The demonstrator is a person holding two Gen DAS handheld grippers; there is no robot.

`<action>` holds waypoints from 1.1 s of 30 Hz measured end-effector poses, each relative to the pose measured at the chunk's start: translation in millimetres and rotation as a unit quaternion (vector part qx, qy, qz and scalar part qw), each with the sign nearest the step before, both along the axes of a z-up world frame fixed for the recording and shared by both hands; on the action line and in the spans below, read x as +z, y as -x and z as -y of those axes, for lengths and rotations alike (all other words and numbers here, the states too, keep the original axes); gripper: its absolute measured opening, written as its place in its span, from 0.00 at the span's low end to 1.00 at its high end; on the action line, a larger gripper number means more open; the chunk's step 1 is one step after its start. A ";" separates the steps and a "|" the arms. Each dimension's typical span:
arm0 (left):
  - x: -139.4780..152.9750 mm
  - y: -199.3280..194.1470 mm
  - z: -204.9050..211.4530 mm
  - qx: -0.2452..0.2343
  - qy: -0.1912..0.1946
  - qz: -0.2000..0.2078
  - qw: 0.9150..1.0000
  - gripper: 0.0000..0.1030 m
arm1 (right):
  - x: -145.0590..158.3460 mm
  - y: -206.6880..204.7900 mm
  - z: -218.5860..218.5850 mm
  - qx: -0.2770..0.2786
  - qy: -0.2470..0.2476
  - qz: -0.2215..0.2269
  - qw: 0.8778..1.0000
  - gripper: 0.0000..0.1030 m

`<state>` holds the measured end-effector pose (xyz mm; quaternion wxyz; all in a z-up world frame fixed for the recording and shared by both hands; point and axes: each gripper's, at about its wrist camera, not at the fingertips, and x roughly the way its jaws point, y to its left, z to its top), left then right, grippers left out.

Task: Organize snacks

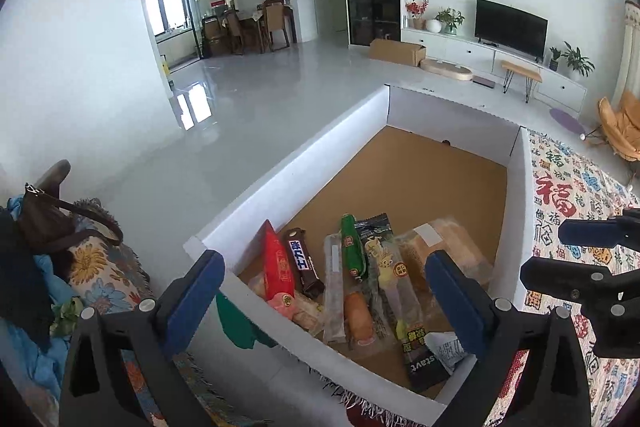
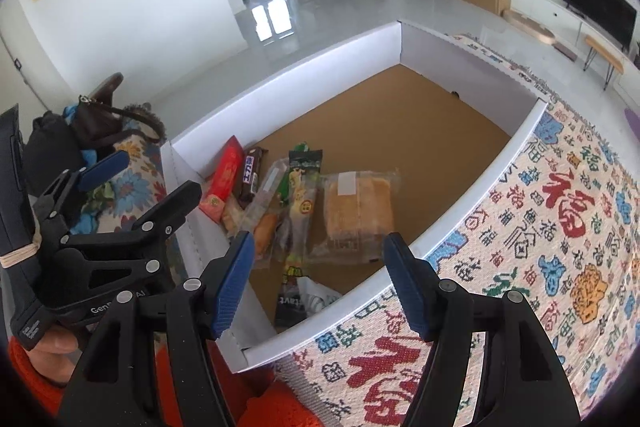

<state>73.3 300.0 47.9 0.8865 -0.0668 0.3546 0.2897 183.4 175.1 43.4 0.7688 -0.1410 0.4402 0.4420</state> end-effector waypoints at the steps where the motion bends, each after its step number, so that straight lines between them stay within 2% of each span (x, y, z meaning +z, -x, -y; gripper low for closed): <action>1: 1.4 1.5 1.9 -0.001 0.000 -0.001 1.000 0.97 | 0.4 1.7 1.2 0.000 0.001 0.003 1.000 0.68; 7: 4.4 5.2 10.8 -0.009 0.005 -0.013 1.000 0.97 | 2.9 3.9 6.3 -0.006 0.004 0.018 1.000 0.69; 9: 3.7 5.8 12.2 -0.015 0.022 -0.015 1.000 0.97 | 3.3 4.3 8.4 -0.007 0.005 0.026 1.000 0.74; 11: 2.4 6.5 10.0 -0.018 0.046 -0.011 0.999 0.97 | 3.4 3.9 11.1 -0.009 0.005 0.032 0.999 0.74; 17: 2.2 7.5 7.4 -0.011 0.066 -0.004 0.998 1.00 | 0.3 0.2 16.0 -0.017 0.013 0.048 0.999 0.74; 20: 0.0 5.5 5.7 -0.006 0.065 -0.012 0.998 1.00 | -2.0 -1.7 15.8 -0.019 0.017 0.055 0.998 0.74; 25: -2.1 0.6 4.0 -0.004 0.030 -0.037 0.999 1.00 | -4.4 0.1 11.4 -0.015 0.023 0.062 0.998 0.74; 31: 2.0 2.4 -6.2 -0.001 0.049 -0.040 0.998 1.00 | -1.0 5.9 2.0 -0.002 0.021 0.078 0.997 0.74; 33: 1.0 -0.2 -11.4 -0.002 0.075 -0.054 0.996 1.00 | 1.3 6.0 -1.6 -0.004 0.023 0.085 0.996 0.74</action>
